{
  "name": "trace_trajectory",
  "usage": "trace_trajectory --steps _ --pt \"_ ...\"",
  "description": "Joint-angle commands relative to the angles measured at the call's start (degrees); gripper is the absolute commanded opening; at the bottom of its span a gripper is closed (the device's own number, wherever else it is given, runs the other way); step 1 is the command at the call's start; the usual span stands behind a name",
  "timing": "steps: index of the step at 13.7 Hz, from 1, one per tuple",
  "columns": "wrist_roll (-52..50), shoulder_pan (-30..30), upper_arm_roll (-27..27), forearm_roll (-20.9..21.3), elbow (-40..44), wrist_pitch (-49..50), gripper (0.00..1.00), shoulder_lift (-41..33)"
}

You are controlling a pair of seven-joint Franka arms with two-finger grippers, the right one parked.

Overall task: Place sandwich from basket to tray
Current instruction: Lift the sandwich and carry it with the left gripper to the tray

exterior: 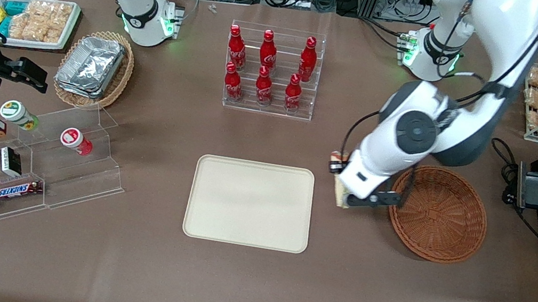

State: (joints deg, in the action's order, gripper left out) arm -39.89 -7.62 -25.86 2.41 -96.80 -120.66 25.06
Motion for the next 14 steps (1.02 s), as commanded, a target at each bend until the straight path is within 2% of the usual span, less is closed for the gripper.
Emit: trace_trajectory --steps 1,3,6,8,11,13,14 --pt "1.3 -4.7 0.3 1.5 3.2 -8.0 0.00 7.1" --pt "1.1 -5.6 0.5 2.6 3.1 -13.6 0.00 9.9" --pt "1.4 -5.6 0.7 6.4 3.1 -17.7 0.00 13.2" --pt "1.0 -5.3 0.7 10.4 3.1 -21.1 0.00 15.2" --pt "1.0 -5.5 0.7 15.0 3.4 -21.2 0.00 17.5" --pt "0.7 -5.6 0.7 19.9 4.0 -21.2 0.00 19.1" --pt "0.7 -5.7 0.7 22.0 4.0 -21.2 0.06 19.3"
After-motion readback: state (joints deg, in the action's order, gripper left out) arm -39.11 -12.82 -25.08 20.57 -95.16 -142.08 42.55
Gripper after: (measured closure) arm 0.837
